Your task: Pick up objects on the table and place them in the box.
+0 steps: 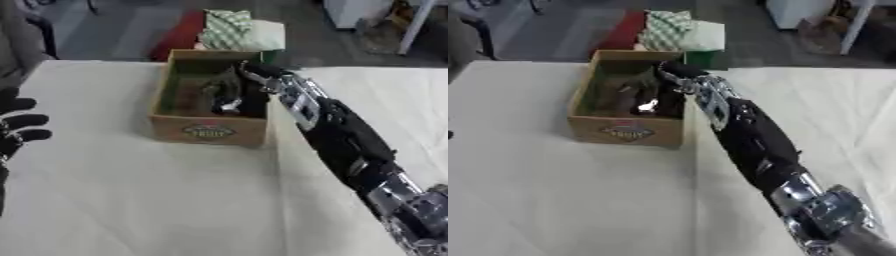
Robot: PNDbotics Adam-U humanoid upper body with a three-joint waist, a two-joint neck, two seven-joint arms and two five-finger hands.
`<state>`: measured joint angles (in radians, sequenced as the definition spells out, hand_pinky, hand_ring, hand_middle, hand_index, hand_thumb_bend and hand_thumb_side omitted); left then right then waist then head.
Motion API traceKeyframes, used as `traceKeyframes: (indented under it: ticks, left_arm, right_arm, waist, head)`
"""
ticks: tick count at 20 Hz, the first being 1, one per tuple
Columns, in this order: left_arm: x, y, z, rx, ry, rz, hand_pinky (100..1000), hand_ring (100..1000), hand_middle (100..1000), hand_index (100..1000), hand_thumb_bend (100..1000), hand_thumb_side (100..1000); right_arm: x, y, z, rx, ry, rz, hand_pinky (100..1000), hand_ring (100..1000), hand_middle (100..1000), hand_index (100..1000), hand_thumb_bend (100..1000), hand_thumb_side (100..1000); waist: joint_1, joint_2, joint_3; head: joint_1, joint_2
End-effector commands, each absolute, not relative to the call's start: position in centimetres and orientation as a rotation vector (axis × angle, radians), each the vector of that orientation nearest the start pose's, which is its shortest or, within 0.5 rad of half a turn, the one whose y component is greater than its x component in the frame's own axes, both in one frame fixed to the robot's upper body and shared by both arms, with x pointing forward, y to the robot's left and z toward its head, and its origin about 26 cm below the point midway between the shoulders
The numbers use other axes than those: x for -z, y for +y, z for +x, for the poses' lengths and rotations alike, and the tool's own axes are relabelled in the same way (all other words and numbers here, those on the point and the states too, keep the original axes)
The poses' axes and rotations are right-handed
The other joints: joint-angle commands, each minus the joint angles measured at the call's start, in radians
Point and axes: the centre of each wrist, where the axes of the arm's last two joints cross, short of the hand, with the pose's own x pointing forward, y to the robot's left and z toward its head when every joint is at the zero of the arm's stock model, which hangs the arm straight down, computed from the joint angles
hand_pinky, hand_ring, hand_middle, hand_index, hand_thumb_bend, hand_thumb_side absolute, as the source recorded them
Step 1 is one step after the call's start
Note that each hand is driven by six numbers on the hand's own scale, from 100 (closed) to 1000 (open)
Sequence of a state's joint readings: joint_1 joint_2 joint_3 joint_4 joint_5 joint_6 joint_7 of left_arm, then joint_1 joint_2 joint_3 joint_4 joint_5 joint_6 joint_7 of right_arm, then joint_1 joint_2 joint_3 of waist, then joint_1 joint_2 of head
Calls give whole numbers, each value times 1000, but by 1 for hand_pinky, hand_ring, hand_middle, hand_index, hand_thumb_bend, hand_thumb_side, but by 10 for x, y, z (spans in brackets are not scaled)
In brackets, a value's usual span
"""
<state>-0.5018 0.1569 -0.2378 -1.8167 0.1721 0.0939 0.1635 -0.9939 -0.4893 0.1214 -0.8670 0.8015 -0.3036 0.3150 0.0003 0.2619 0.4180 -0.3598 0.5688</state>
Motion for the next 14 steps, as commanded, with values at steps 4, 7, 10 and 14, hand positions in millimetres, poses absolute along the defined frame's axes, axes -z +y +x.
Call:
traceKeyframes:
  ticks: [4, 7, 10, 14]
  left_arm:
    - [-201, 154, 331, 236, -2157, -267, 638, 655, 665, 796, 263, 832]
    - [-200, 155, 331, 238, -2155, -262, 638, 655, 665, 797, 262, 833]
    - [-199, 156, 331, 239, -2152, -259, 638, 655, 665, 797, 259, 834]
    - [-198, 157, 331, 239, -2150, -253, 637, 656, 665, 797, 256, 835]
  right_arm:
    - [-254, -304, 480, -1554, -1510, -993, 982, 949, 937, 972, 605, 711]
    - [-262, -304, 479, -1631, -1448, -1039, 1000, 963, 954, 979, 617, 709]
    - [-270, -302, 477, -1706, -1393, -1089, 1000, 975, 968, 985, 622, 703]
    - [-282, -299, 473, -1778, -1364, -1168, 1000, 985, 981, 989, 620, 717]
  waist:
    - [0, -30, -7]
    - [-2, -33, -12]
    - [-4, -36, -16]
    - [-4, -38, -21]
  head:
    - [-1, -13]
    - [-4, -14]
    - [-6, -17]
    - [-7, -19]
